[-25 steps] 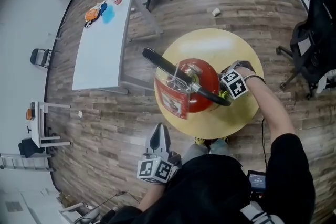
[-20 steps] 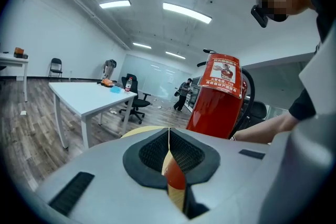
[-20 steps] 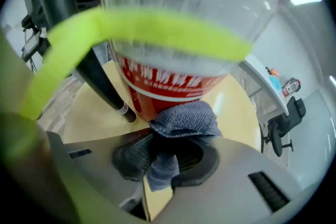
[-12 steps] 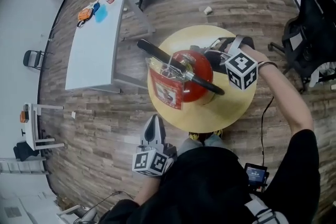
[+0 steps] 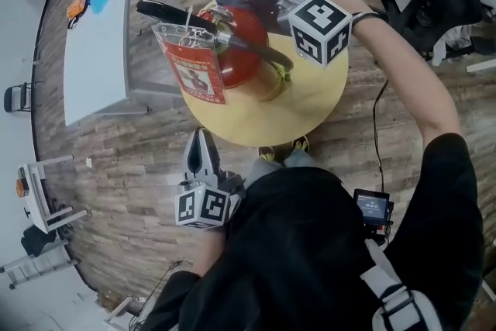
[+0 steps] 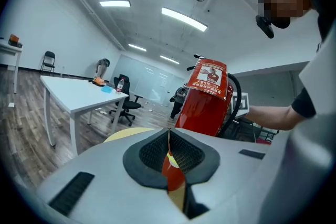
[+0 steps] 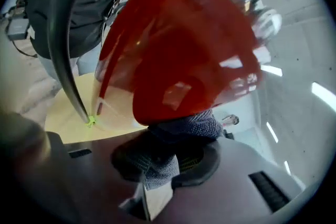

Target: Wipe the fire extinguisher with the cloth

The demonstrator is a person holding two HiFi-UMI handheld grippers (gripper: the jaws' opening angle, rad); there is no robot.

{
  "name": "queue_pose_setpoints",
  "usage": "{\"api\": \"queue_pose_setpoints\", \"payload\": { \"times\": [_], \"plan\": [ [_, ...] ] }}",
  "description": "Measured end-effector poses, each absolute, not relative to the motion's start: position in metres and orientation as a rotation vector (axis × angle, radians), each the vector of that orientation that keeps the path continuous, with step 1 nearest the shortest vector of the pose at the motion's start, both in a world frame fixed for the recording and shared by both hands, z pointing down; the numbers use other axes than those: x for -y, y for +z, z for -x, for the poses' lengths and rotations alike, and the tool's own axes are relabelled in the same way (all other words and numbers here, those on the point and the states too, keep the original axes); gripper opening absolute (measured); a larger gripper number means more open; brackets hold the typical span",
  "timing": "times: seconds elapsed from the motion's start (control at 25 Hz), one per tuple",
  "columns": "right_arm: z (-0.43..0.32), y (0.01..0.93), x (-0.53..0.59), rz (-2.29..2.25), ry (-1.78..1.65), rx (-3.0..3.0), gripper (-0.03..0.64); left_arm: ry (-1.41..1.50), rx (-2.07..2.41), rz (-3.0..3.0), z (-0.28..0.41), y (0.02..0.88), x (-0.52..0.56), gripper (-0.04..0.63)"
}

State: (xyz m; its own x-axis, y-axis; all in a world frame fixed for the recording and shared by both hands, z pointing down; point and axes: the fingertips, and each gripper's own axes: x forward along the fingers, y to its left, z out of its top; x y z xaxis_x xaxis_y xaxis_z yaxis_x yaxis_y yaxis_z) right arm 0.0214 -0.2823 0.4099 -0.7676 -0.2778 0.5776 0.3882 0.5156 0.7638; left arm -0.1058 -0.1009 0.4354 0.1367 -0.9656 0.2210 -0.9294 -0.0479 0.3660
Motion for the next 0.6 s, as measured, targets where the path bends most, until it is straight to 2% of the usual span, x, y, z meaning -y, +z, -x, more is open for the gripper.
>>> {"api": "queue_pose_setpoints", "payload": {
  "times": [0.36, 0.6],
  "plan": [
    [-0.084, 0.659, 0.219, 0.295, -0.566, 2.04, 0.087, -0.093, 1.825, -1.946, 0.114, 0.447, 0.082, 0.025],
    [-0.084, 0.67, 0.197, -0.204, -0.07, 2.335, 0.087, -0.095, 1.8, -1.948, 0.118, 0.451, 0.077, 0.025]
  ]
}}
